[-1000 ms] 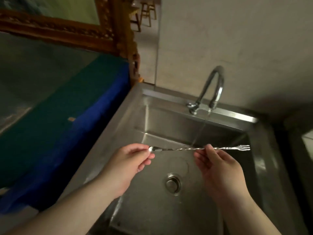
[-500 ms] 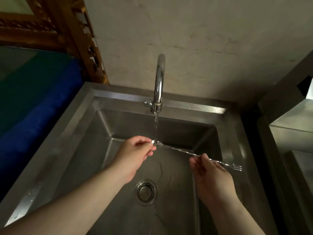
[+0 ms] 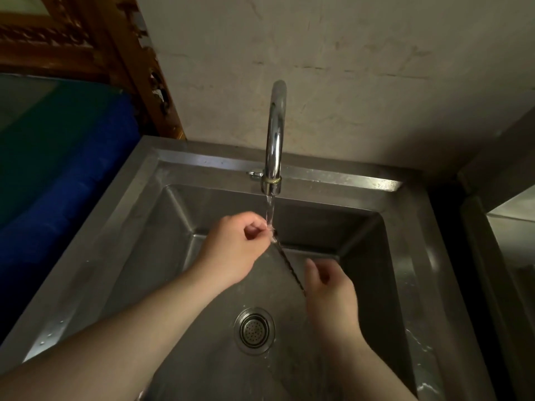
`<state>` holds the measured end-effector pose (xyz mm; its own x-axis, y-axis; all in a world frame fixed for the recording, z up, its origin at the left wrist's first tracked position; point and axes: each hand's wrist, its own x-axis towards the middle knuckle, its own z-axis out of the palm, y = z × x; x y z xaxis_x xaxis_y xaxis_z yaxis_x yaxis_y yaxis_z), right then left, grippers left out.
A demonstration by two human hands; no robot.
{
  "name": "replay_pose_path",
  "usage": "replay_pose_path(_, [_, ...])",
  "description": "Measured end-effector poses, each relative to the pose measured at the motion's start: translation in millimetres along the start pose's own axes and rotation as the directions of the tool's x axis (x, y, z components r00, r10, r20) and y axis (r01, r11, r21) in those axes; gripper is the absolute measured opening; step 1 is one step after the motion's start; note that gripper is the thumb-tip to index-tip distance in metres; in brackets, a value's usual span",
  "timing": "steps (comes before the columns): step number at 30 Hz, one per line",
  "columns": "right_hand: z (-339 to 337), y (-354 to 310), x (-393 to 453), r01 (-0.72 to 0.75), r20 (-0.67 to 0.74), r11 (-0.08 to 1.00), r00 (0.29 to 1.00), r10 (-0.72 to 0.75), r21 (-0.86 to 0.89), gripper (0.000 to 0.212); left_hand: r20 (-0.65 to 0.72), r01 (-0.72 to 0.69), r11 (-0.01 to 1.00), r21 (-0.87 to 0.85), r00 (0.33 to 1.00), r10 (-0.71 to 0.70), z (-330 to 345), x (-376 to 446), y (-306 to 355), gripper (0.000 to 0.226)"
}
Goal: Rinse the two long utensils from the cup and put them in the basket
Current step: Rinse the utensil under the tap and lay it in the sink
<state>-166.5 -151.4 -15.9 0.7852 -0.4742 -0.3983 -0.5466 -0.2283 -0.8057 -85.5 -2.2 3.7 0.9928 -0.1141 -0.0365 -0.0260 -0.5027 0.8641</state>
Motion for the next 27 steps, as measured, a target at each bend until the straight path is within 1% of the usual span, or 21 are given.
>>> replay_pose_path(1, [5, -10, 1, 0.176, -0.004, 0.983, 0.984, -0.177, -0.053, 0.016, 0.007, -0.023, 0.999, 0.028, 1.0, 0.023, 0, 0, 3, 0.005])
replay_pose_path(2, [12, -20, 3, 0.285, 0.024, 0.957, 0.958, -0.284, -0.056, 0.017, 0.014, -0.04, 0.998, 0.05, 0.999, 0.04, 0, -1, 5, 0.005])
replay_pose_path(3, [19, -27, 6, 0.341, 0.058, 0.94, 0.939, -0.339, -0.026, 0.019, 0.02, -0.049, 0.997, 0.066, 0.999, 0.047, 0, -1, 7, 0.006])
replay_pose_path(4, [24, -35, 8, 0.356, 0.088, 0.935, 0.931, -0.356, 0.014, 0.019, 0.02, -0.047, 0.996, 0.071, 0.999, 0.046, -1, -1, 9, 0.007])
replay_pose_path(7, [30, -40, 11, 0.332, 0.115, 0.931, 0.929, -0.351, 0.154, 0.017, 0.01, -0.026, 0.998, 0.054, 1.0, 0.025, -8, 3, 13, 0.007])
replay_pose_path(9, [28, -35, 10, 0.309, 0.149, 0.929, 0.928, -0.342, 0.205, 0.017, 0.023, -0.041, 0.997, 0.059, 0.999, 0.04, -13, 4, 14, 0.009])
replay_pose_path(12, [27, -31, 10, 0.27, 0.192, 0.94, 0.931, -0.311, 0.209, 0.022, 0.027, -0.048, 0.996, 0.071, 0.999, 0.046, -13, 2, 14, 0.009])
replay_pose_path(15, [30, -35, 12, 0.239, 0.195, 0.944, 0.939, -0.285, 0.226, 0.023, 0.036, -0.013, 1.0, 0.025, 0.999, 0.012, -12, 0, 13, 0.008])
replay_pose_path(17, [28, -31, 12, 0.227, 0.225, 0.946, 0.934, -0.279, 0.231, 0.023, -0.006, -0.001, 1.0, 0.002, 1.0, 0.001, -15, 3, 13, 0.008])
replay_pose_path(19, [25, -21, 11, 0.224, 0.271, 0.955, 0.923, -0.272, 0.197, 0.022, -0.065, 0.007, 0.999, -0.034, 0.998, -0.01, -19, 8, 13, 0.007])
replay_pose_path(20, [23, -16, 10, 0.221, 0.283, 0.959, 0.922, -0.264, 0.175, 0.022, -0.069, 0.018, 0.999, -0.047, 0.997, -0.021, -20, 9, 12, 0.006])
replay_pose_path(22, [22, -11, 11, 0.213, 0.286, 0.962, 0.924, -0.255, 0.17, 0.024, -0.02, 0.047, 0.999, -0.028, 0.999, -0.047, -18, 9, 11, 0.003])
replay_pose_path(25, [24, -16, 13, 0.24, 0.299, 0.943, 0.905, -0.304, 0.232, 0.024, 0.084, 0.065, 0.997, 0.034, 0.994, -0.067, -5, -1, 12, 0.014])
replay_pose_path(27, [25, -16, 12, 0.24, 0.307, 0.933, 0.897, -0.318, 0.268, 0.022, 0.072, 0.063, 0.998, 0.003, 0.995, -0.063, -1, -4, 14, 0.016])
